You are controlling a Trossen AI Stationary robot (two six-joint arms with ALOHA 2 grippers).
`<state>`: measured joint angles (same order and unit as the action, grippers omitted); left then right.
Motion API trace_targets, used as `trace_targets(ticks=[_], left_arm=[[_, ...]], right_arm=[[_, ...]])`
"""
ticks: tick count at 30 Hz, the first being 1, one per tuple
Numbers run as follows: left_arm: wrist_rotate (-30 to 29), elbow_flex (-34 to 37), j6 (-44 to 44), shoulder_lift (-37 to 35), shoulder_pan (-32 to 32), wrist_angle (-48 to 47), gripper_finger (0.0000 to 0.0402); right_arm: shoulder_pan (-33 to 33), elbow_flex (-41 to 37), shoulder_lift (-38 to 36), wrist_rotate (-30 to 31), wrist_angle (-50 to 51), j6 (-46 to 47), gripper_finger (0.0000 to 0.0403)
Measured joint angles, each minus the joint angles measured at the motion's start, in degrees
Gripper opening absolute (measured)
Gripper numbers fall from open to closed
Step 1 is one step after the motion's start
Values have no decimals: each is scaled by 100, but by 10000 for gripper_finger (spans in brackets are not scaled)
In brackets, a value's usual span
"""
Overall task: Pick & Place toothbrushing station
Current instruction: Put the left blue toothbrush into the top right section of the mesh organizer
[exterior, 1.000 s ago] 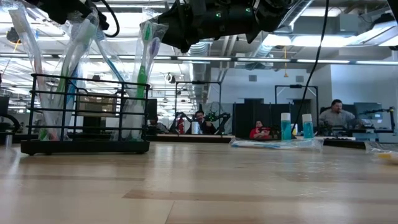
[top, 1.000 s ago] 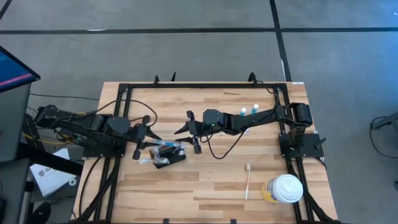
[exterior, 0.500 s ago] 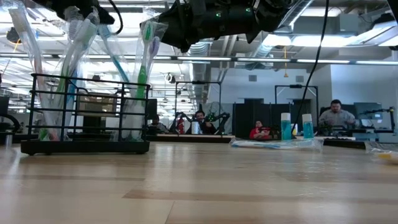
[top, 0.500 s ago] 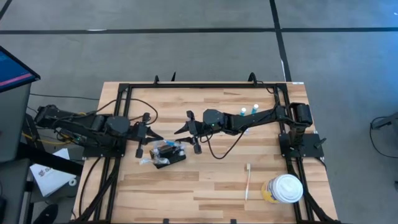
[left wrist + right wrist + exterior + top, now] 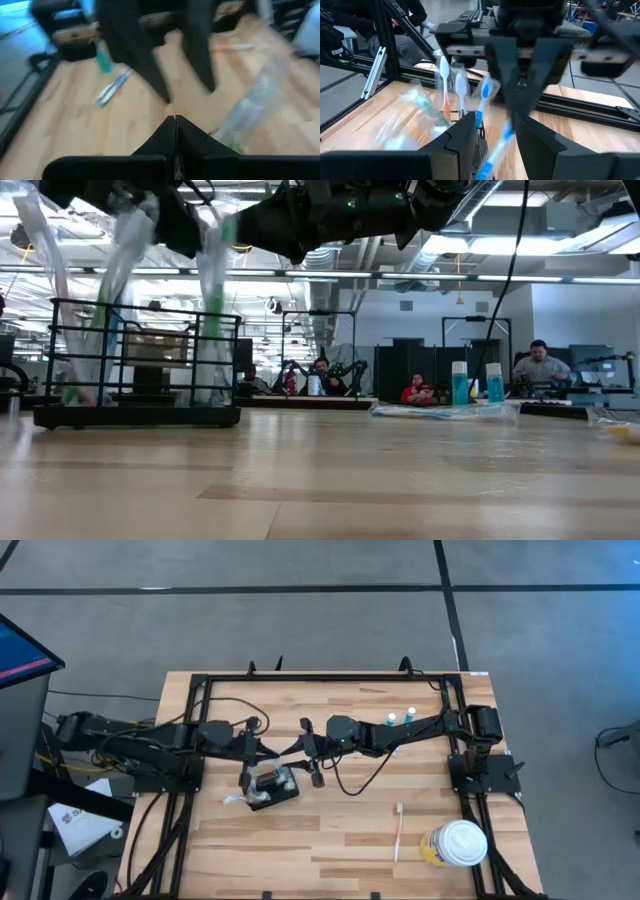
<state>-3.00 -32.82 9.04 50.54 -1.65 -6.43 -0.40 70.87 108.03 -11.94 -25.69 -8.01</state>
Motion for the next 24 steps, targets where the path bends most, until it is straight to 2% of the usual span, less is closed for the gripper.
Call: trace_targets(ticks=[2, 12, 24], left_arm=[[202, -22, -3, 24, 76, 148, 0], [218, -17, -24, 205, 110, 283, 7], [223, -6, -37, 160, 109, 386, 43]], right_arm=[[0, 0, 0, 0, 19, 0, 129], [2, -2, 0, -2, 63, 0, 129], [1, 0, -8, -2, 41, -9, 129]])
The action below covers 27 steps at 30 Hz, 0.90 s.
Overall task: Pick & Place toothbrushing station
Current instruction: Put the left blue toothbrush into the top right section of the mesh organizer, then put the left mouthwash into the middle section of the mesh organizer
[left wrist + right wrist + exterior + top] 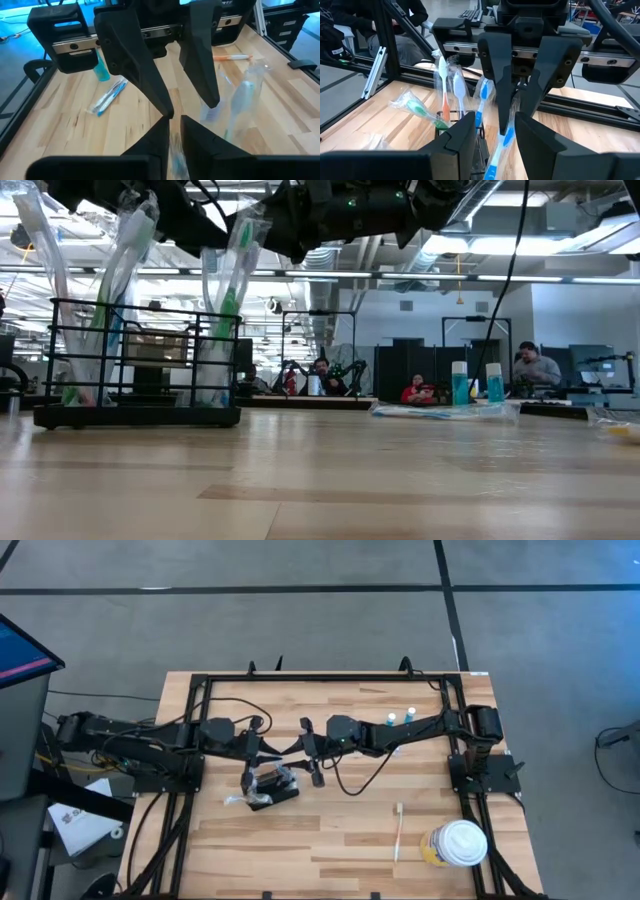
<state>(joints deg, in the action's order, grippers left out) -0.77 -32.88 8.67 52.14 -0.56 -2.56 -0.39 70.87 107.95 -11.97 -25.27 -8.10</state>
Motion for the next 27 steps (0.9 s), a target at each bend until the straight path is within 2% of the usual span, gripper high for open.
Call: trace_targets(ticks=[9, 17, 21, 27], left_arm=[[-5, -24, 2, -21, 0, 429, 71], [-21, -21, 39, -104, 0, 833, 75], [-92, -20, 42, -239, 0, 844, 74], [-99, -15, 20, -409, 0, 875, 72]], right_arm=[[1, -13, 23, 0, 26, 0, 129], [-124, 0, -101, 1, -1, 13, 129], [-219, 3, -392, 2, 569, 4, 129], [-412, 0, -1062, 7, 2307, 128, 129]])
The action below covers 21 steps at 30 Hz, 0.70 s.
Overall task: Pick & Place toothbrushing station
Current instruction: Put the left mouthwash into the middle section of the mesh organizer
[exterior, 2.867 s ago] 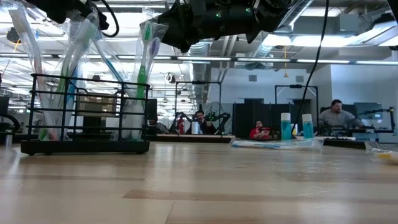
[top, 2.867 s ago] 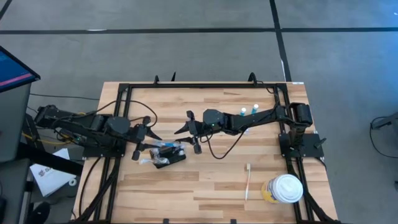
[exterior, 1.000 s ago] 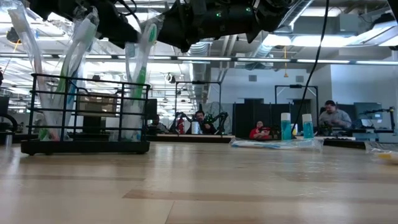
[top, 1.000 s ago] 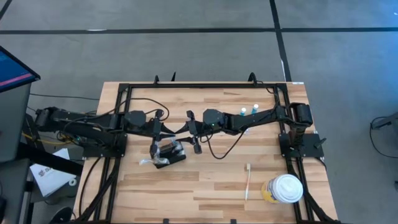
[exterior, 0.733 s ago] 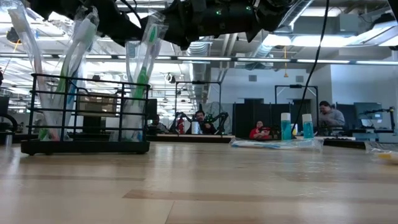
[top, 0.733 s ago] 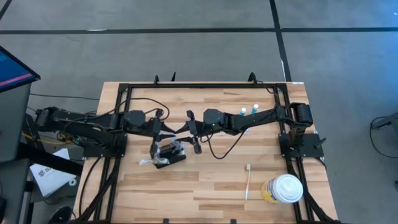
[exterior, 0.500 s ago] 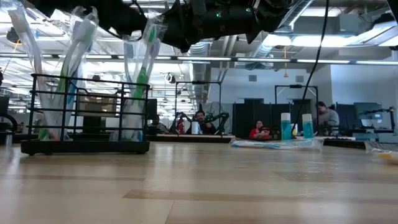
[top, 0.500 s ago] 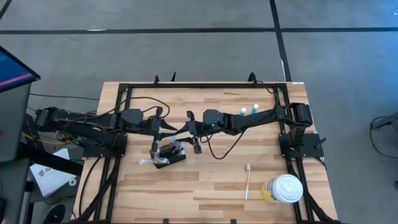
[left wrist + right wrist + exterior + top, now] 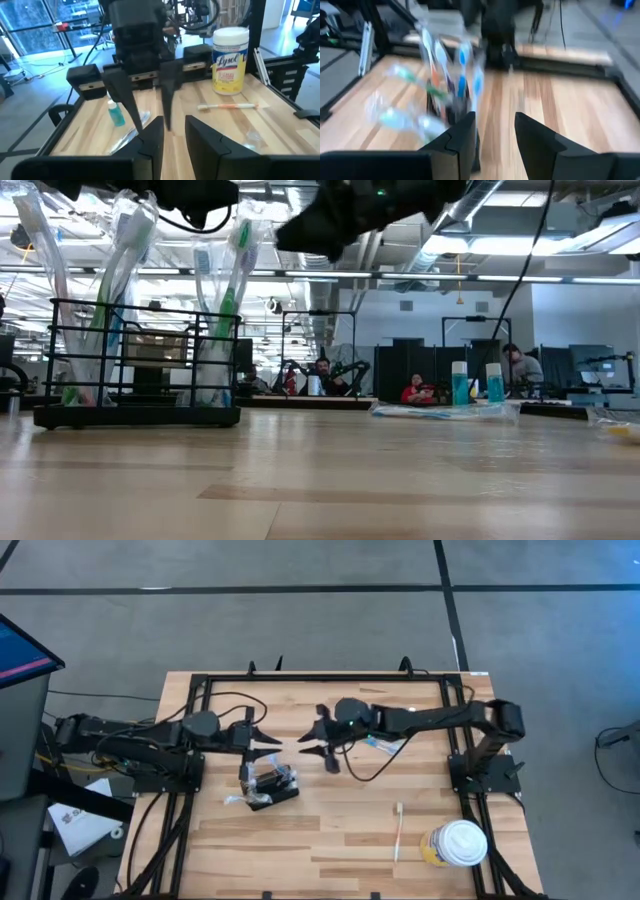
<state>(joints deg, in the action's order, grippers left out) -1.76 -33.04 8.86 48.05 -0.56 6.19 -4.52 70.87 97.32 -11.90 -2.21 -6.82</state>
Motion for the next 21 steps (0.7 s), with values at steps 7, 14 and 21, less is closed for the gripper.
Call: trace_targets(ticks=[7, 14, 21], left_arm=[[-24, 0, -7, -8, 0, -10, 72], [-22, 0, -11, -8, 0, -14, 72], [-20, 0, -15, -6, 0, -18, 72]], right_arm=[[-203, 0, -628, 353, 2201, 444, 129], [-397, 1, -848, 817, 3637, 968, 129], [-650, -9, -864, 1630, 4750, 1292, 129]])
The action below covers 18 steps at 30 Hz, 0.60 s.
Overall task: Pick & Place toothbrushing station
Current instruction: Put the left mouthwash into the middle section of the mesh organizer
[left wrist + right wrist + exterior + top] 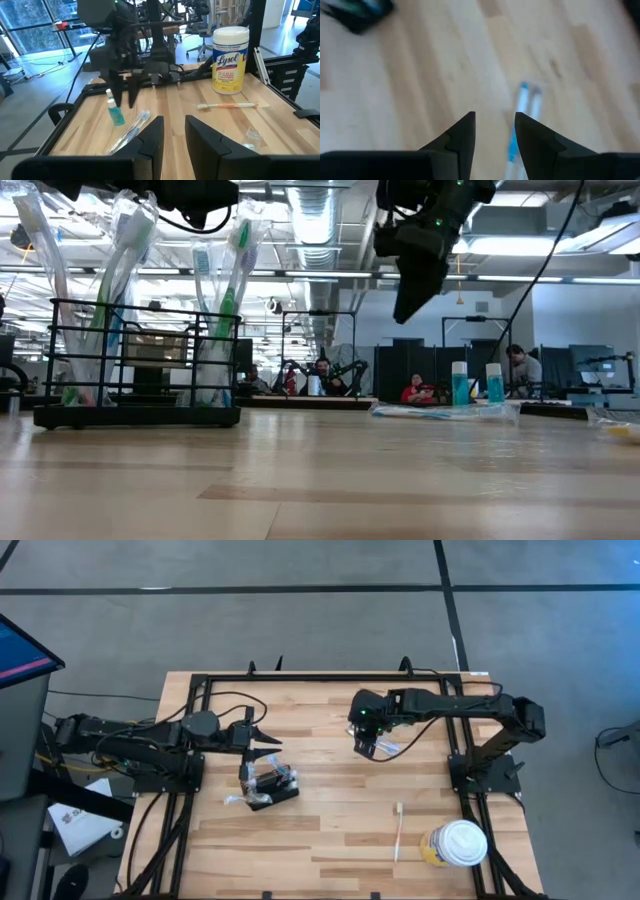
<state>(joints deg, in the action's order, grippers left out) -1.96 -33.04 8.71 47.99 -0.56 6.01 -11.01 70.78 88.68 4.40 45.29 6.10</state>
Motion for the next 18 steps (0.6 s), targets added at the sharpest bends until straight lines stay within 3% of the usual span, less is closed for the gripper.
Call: trace_targets(ticks=[3, 9, 18], left_arm=[[2, 0, -2, 0, 0, -2, 72], [4, 0, -2, 0, 0, -5, 72], [4, 0, -1, 0, 0, -3, 72]], right_arm=[[-125, 4, -2, 319, 217, 61, 127], [-468, -153, -288, 323, 180, 132, 118], [-955, -1127, -1119, 318, -165, 444, 118]])
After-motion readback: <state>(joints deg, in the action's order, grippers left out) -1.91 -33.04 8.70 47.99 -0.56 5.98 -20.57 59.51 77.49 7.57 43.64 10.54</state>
